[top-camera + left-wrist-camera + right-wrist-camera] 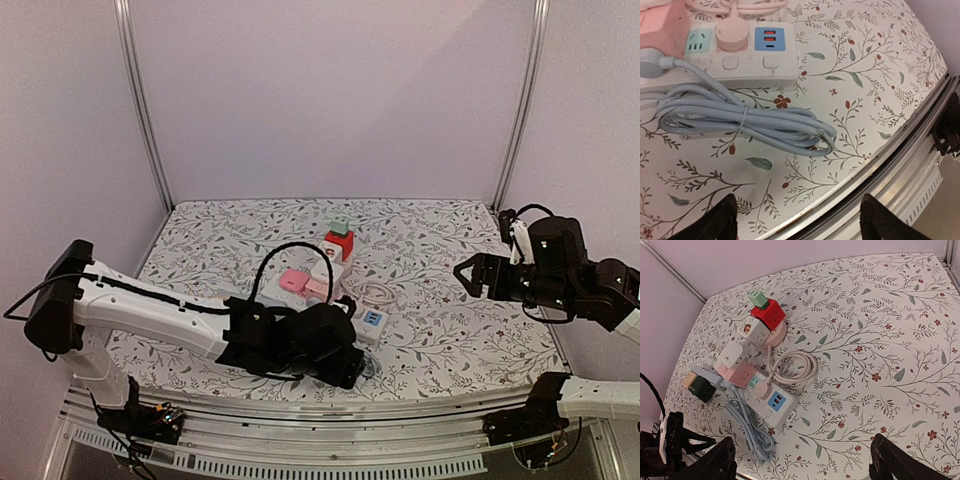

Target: Pull the plug off the socket

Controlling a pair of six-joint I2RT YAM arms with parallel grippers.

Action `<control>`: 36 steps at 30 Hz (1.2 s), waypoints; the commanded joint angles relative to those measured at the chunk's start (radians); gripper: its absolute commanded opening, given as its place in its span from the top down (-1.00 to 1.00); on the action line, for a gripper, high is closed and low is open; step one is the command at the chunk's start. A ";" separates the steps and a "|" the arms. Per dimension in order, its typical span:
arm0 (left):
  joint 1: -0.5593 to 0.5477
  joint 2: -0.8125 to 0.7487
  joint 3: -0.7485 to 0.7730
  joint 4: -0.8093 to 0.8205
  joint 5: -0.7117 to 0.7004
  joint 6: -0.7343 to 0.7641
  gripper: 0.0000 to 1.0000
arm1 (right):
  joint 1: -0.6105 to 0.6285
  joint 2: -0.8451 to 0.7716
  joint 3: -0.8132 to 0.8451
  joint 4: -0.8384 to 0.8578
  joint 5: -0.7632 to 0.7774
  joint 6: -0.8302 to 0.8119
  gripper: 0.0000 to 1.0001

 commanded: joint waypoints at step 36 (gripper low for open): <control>1.020 -0.749 -0.485 -0.233 0.476 0.160 -0.99 | 0.354 1.209 0.894 0.055 -0.117 -0.165 -0.56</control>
